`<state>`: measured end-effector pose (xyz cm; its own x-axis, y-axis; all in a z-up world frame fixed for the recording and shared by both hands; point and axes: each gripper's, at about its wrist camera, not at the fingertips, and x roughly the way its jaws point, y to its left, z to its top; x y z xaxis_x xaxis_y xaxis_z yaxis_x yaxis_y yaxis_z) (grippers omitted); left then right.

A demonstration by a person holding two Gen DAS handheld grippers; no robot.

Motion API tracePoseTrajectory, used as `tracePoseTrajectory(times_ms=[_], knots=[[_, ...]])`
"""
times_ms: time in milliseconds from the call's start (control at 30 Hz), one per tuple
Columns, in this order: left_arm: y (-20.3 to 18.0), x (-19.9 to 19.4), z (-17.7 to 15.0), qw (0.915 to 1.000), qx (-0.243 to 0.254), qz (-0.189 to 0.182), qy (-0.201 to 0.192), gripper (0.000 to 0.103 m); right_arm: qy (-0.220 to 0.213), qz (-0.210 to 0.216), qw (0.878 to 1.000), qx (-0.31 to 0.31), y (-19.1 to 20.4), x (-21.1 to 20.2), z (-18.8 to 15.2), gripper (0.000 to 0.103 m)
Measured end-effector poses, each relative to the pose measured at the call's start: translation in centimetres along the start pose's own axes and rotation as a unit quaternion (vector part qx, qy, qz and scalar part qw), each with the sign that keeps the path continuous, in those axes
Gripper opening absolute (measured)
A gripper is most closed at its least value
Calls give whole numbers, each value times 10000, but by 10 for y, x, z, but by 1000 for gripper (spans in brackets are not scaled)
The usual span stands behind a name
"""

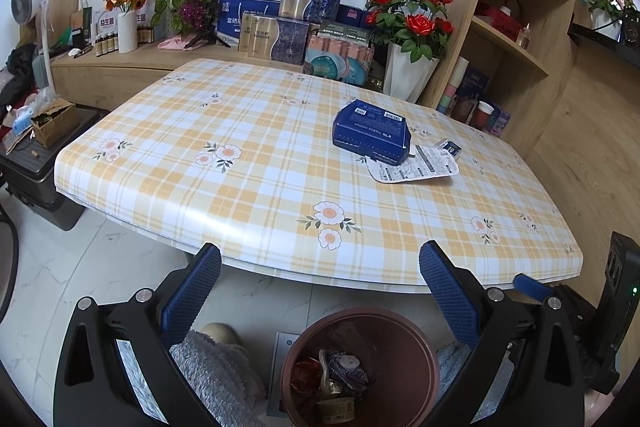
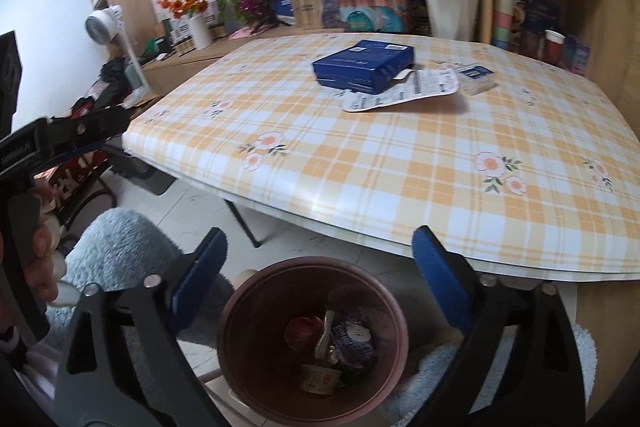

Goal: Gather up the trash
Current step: 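Lower the white round pad into the bin and open the right gripper, then reach the left gripper to the blue coffee box and grasp it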

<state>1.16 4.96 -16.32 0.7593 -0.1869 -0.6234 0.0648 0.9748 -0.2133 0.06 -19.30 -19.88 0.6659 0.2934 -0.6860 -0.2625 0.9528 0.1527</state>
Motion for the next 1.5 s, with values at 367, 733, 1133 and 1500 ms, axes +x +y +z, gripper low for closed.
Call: tracePoseTrajectory(times_ms=[367, 733, 1133, 1500], knots=[[2, 12, -7, 9998, 0, 60, 193, 97, 5, -497, 9978, 440, -28, 9, -3, 97], [-1, 28, -11, 9990, 144, 98, 422, 97, -99, -749, 9956, 557, -50, 16, 0, 97], [-50, 80, 33, 9893, 1327, 132, 598, 97, -445, -870, 9890, 1113, -101, 30, 38, 97], [-135, 197, 87, 9598, 2694, 216, 756, 85, -383, -700, 9861, 1456, -151, 67, 72, 97]])
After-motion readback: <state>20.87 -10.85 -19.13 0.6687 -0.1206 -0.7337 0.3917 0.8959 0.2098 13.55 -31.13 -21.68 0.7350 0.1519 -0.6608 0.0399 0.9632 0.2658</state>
